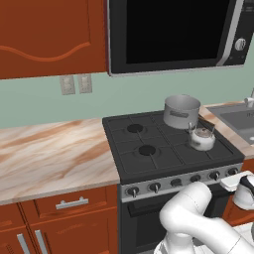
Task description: Pick the kettle from the counter and place it on a stove burner. Then turn the burner on.
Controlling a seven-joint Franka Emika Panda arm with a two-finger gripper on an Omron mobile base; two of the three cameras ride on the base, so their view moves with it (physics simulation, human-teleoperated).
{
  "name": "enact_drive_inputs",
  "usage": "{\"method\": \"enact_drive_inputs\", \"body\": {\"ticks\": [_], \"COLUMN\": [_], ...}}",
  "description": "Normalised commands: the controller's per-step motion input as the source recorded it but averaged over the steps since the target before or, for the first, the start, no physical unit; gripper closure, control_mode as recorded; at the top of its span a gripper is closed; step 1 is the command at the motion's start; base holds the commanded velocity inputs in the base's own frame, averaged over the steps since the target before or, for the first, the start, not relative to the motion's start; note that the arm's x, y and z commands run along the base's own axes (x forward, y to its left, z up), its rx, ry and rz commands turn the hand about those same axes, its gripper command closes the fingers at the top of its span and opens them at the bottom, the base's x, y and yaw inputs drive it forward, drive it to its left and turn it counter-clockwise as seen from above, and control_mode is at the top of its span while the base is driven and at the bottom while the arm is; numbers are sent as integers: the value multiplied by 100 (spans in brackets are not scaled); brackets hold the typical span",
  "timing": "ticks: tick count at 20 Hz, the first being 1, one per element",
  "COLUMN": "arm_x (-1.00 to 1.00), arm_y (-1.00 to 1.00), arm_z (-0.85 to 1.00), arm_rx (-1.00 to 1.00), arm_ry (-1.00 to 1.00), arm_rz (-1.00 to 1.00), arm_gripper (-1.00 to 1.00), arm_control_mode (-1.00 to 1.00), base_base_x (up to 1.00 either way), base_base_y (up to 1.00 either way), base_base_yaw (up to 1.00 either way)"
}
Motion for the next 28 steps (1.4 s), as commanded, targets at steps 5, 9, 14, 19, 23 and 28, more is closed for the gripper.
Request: {"method": "enact_drive_inputs", "body": {"ticks": [5,9,14,19,23,28], "arm_x": [0,0,-1,0,0,0], "arm_y": [-2,0,-1,0,-5,-10], "arm_z": [-27,0,4,0,0,0], "arm_rx": [-7,0,0,-1,-2,0], "arm_ry": [-9,0,-20,-27,-31,-29], "arm_rz": [46,0,34,65,85,93], "arm_gripper": [100,100,100,100,100,100], "arm_control_mode": [-100,-100,-100,-100,-100,-100], "base_base_x": [0,0,0,0,0,0], "base_base_y": [0,0,0,0,0,0], "base_base_yaw": [0,0,0,0,0,0]}}
